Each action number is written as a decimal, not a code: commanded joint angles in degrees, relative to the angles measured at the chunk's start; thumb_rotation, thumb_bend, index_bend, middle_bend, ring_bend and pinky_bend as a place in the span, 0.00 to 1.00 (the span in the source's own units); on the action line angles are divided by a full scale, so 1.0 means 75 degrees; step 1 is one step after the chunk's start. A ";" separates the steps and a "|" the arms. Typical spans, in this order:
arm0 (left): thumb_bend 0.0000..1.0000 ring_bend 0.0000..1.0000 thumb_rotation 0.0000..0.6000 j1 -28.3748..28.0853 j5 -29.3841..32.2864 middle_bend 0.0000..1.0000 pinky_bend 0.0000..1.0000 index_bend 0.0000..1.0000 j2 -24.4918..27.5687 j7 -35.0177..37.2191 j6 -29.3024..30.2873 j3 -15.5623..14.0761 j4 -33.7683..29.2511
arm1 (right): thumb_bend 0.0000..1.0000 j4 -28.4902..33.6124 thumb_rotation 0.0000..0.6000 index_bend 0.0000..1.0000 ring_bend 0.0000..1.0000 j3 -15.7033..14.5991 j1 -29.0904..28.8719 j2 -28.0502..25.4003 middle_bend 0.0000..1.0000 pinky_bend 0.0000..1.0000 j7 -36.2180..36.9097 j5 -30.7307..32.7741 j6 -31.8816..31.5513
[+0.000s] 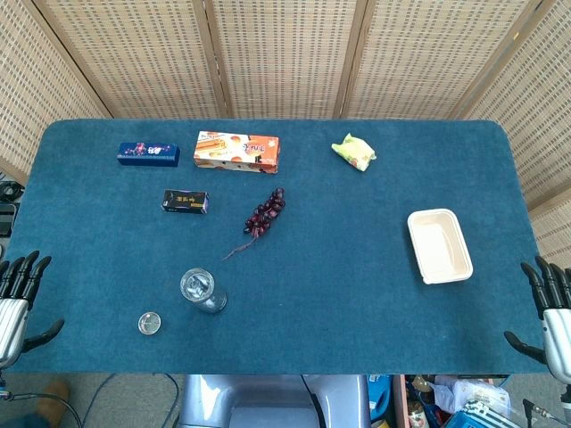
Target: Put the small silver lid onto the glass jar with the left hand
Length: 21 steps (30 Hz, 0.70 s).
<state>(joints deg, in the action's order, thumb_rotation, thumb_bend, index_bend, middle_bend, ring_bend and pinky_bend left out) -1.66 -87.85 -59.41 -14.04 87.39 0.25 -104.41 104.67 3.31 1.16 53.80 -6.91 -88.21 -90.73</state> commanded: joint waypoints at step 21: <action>0.23 0.00 1.00 -0.1062 0.0248 0.00 0.00 0.40 -0.1171 -0.0134 -0.2394 -0.0308 0.0939 | 0.00 -0.0057 1.00 0.00 0.00 0.0062 0.0047 -0.0080 0.00 0.00 0.0643 -0.0068 -0.0188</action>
<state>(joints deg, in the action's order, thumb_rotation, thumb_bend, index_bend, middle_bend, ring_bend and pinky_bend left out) -7.05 -86.76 -64.85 -14.76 73.39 -1.54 -100.35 104.28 3.75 1.50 53.33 -2.36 -88.79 -92.16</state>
